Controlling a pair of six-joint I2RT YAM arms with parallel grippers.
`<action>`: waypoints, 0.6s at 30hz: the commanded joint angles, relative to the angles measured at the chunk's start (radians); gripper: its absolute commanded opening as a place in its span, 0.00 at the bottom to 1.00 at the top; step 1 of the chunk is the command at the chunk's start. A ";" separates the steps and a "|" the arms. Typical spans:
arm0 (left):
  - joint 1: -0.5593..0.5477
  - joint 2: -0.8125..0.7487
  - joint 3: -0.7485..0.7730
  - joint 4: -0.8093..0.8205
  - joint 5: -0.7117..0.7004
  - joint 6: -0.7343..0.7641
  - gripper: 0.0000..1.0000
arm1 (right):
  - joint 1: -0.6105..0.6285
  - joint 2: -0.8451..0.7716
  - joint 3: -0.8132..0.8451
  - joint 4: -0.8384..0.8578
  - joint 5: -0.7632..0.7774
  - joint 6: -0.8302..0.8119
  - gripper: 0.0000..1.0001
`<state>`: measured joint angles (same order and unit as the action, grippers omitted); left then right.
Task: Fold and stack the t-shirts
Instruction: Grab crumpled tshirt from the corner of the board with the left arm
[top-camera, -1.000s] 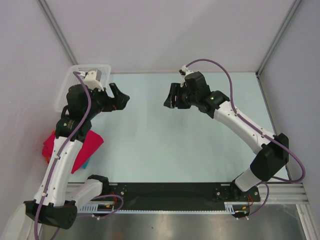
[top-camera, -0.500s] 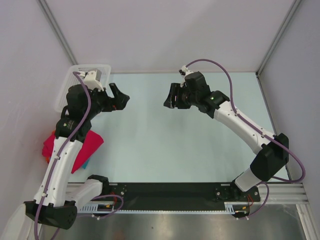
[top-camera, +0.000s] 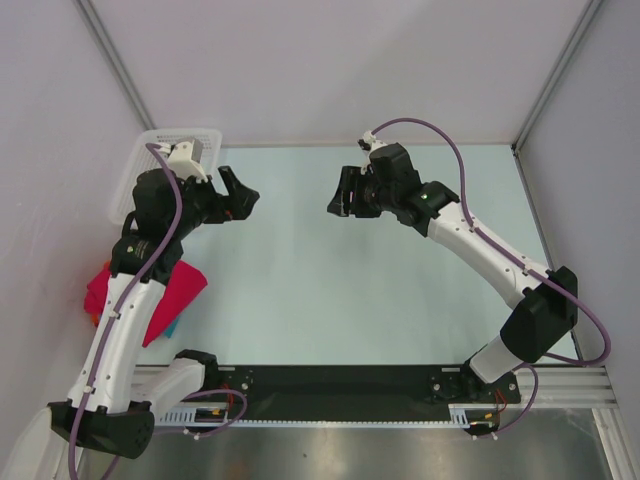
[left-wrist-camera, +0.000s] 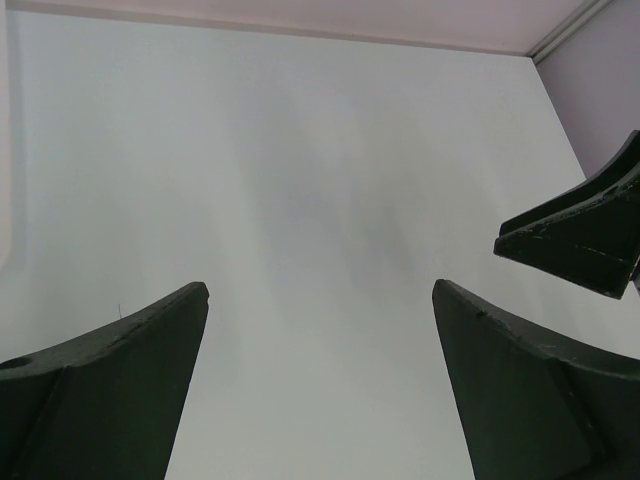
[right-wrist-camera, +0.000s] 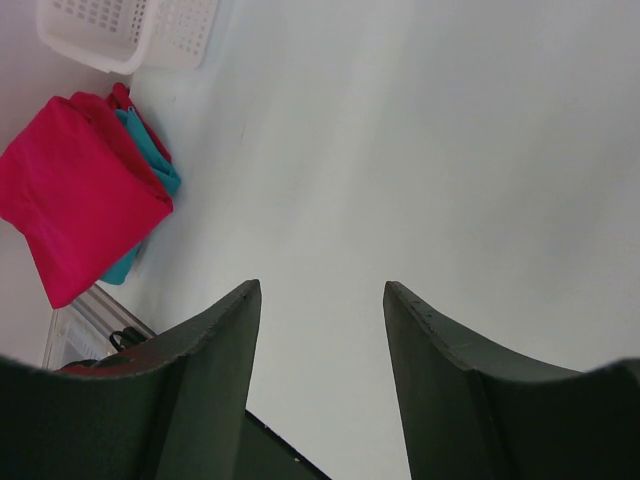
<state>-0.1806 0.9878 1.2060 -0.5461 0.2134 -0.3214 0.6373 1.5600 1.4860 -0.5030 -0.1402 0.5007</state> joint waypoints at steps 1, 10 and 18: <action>0.004 0.006 0.006 0.017 0.018 0.012 0.99 | -0.005 -0.006 0.007 0.021 -0.007 0.002 0.59; 0.004 0.069 0.030 -0.031 -0.008 0.004 1.00 | -0.008 0.002 0.007 0.026 -0.012 0.001 0.59; 0.072 0.411 0.136 -0.281 0.033 -0.054 0.95 | -0.013 0.014 0.007 0.008 -0.019 -0.001 0.59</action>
<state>-0.1581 1.2350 1.2903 -0.6735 0.1871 -0.3401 0.6312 1.5635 1.4860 -0.5041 -0.1421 0.5007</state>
